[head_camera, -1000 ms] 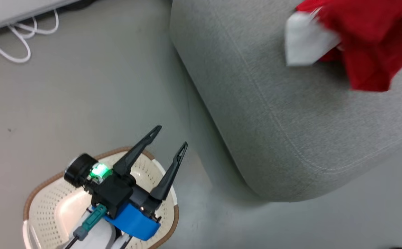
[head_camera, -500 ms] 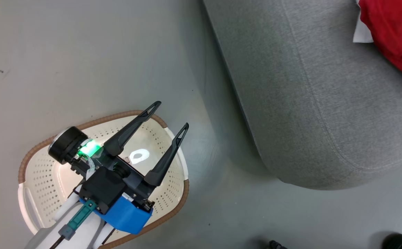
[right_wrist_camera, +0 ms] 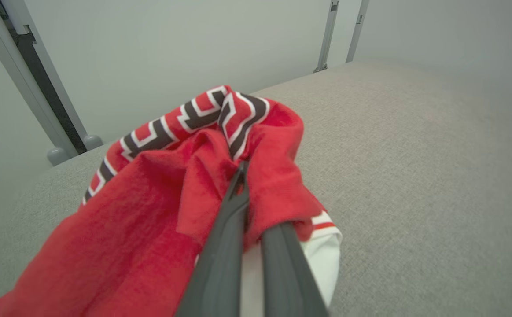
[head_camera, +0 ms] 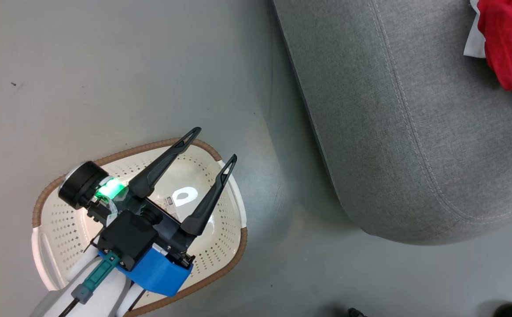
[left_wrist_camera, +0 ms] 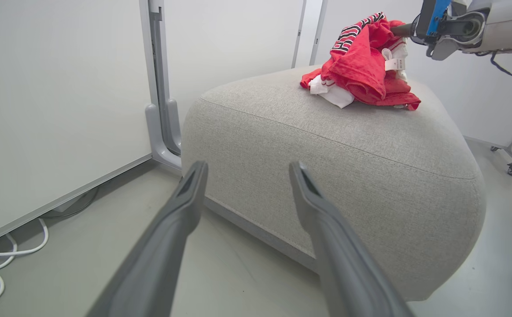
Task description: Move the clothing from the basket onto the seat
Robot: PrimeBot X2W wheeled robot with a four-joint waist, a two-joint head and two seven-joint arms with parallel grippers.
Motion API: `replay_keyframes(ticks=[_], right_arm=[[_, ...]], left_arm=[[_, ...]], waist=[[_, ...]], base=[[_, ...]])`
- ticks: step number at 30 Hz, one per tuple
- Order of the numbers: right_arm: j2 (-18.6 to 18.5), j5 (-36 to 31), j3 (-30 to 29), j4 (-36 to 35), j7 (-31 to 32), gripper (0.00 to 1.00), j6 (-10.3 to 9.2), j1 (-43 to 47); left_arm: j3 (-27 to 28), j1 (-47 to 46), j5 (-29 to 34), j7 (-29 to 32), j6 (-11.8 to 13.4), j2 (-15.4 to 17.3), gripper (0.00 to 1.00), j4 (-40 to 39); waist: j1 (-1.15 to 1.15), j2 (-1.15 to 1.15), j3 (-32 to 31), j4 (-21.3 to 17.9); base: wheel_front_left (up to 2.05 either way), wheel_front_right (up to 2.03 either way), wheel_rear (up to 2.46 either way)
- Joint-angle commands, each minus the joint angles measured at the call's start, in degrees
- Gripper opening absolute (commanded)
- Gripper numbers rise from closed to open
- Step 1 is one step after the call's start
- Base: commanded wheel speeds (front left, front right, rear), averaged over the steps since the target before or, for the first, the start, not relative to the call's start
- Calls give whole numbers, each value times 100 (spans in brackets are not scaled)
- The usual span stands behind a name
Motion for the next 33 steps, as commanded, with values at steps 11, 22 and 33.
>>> replay_keyframes(ticks=[11,22,33], right_arm=[[-123,-88,-67,457,-148,100,3,24],[43,-291,-123,292,-117,100,3,190],[-17,-196,462,-3,-163,100,3,749]], left_arm=[[15,-47,-48,-53,52,-65,100,105],[-6,-4,-98,-73,60,-166,100,209],[66,153,-153,-78,-3,-634,100,405]], waist=[[-1,0,-130,10],[-1,0,-299,39],[-1,0,-913,290]], base=[[0,0,0],[0,0,0],[0,0,0]])
